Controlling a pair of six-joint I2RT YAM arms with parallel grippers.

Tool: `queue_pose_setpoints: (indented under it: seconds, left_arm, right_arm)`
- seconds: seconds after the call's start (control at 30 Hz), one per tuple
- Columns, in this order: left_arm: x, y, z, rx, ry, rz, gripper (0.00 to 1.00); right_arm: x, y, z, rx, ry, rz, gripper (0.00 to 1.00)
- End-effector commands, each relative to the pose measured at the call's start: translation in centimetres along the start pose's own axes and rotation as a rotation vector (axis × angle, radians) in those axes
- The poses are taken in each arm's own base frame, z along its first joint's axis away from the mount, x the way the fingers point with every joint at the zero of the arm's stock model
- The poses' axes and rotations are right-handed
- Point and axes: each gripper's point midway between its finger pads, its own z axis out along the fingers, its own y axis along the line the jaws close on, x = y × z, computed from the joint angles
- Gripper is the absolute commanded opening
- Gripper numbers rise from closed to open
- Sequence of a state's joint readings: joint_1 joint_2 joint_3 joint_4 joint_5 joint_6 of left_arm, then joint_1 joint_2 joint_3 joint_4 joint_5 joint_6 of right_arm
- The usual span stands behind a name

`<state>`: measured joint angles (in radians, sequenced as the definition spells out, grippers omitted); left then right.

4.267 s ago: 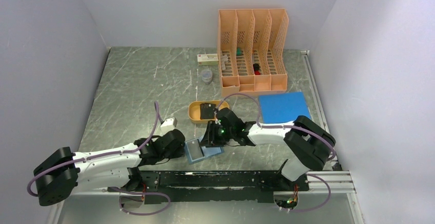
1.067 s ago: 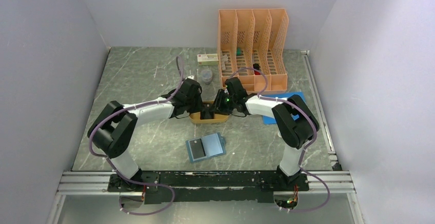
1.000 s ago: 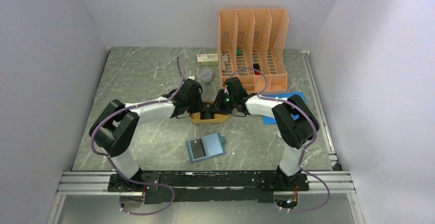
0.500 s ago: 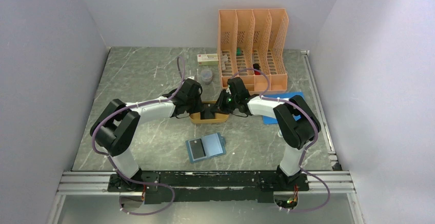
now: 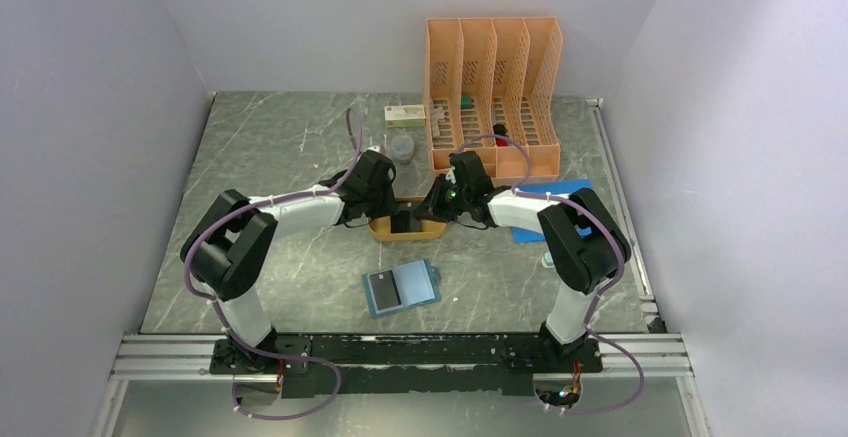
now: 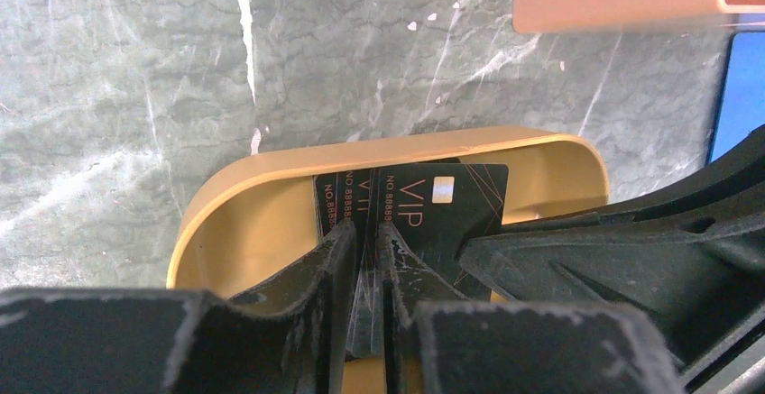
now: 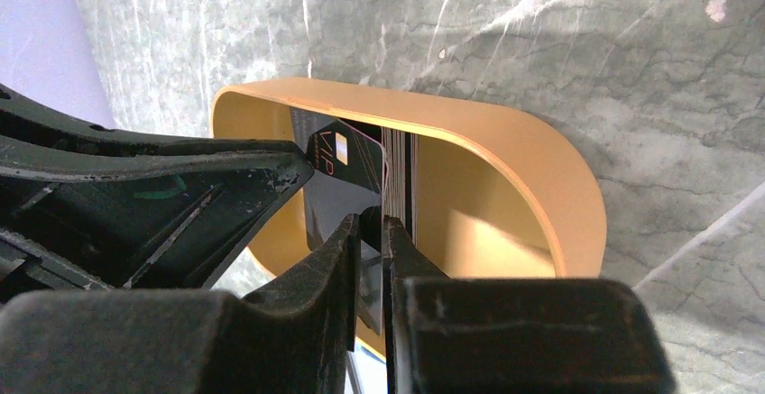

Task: Put the credit cards into the card holder
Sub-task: Pick up the credit card from the storage box.

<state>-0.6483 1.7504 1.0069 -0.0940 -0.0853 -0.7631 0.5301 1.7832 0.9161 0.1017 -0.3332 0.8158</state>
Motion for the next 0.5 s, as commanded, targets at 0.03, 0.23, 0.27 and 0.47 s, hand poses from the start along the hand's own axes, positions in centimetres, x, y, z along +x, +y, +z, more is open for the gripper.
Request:
queue_pose_setpoints:
  seconds: [0.03,0.23,0.27,0.47]
  left_arm:
    - [0.4,1.5,0.7,-0.056,0.020,0.015,0.22]
    - [0.8,2.7,1.1,-0.111,0.030,0.021,0.19]
    - [0.8,2.8,1.2,-0.117,0.032,0.022,0.18]
    - [1.2,3.1,1.5,-0.125,0.045,0.022,0.17]
  right_arm:
    - [0.6,0.1,-0.3,-0.026,0.025,0.017,0.00]
    - [0.4,-0.4,-0.6,0.000,0.010,0.026,0.00]
    - [0.4,-0.5,-0.7,-0.001,0.010,0.027,0.00]
    - [0.6,-0.8,-0.9,-0.006,0.010,0.027,0.25]
